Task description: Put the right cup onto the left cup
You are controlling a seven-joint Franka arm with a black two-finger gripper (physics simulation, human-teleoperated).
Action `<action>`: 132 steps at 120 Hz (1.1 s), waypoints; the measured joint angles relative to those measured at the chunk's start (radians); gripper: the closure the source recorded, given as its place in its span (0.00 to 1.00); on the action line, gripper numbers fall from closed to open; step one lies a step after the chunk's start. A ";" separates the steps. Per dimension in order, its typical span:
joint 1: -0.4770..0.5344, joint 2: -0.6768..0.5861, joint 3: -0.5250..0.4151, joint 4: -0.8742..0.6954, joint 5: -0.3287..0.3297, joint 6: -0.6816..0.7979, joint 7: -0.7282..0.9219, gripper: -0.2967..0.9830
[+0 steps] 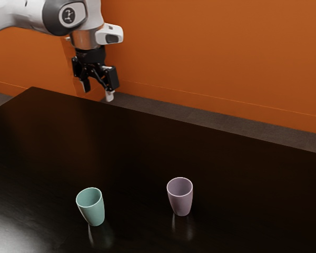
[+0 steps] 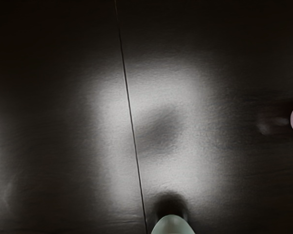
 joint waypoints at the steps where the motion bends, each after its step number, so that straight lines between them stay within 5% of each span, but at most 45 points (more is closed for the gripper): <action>1: -0.002 0.000 0.000 0.000 0.000 0.001 0.000 0.23; 132: -0.131 0.107 -0.036 -0.159 -0.144 0.244 -0.044 0.27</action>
